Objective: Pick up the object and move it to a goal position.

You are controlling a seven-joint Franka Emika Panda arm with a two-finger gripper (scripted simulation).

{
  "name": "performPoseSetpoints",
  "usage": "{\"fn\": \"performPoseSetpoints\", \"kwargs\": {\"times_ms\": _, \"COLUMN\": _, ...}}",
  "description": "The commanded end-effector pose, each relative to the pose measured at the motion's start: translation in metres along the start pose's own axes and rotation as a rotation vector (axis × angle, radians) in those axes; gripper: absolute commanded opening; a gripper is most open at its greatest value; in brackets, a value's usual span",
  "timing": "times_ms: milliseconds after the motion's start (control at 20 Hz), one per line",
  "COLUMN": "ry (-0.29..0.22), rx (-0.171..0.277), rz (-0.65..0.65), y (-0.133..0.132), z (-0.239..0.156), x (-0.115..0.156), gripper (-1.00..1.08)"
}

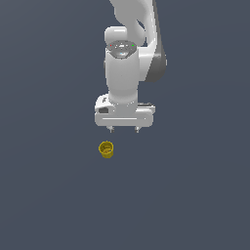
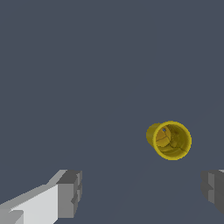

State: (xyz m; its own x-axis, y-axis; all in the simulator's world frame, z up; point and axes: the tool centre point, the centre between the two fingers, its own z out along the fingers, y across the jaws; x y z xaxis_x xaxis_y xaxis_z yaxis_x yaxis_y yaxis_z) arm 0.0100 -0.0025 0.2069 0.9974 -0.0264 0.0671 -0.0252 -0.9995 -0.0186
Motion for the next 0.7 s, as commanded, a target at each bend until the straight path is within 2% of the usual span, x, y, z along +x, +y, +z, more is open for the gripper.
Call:
{"fn": "performPoseSetpoints", "kwargs": {"times_ms": 0, "ry": 0.0, "rx": 0.0, "rz": 0.0, "y": 0.0, "z": 0.0, "x": 0.0, "gripper": 1.0}}
{"fn": "performPoseSetpoints", "kwargs": {"times_ms": 450, "ry": 0.038, "rx": -0.028, "rz": -0.022, "y": 0.01, "z": -0.025, "x": 0.011, "gripper": 1.0}}
{"fn": "performPoseSetpoints", "kwargs": {"times_ms": 650, "ry": 0.037, "rx": -0.028, "rz": -0.021, "y": 0.009, "z": -0.025, "x": 0.011, "gripper": 1.0}}
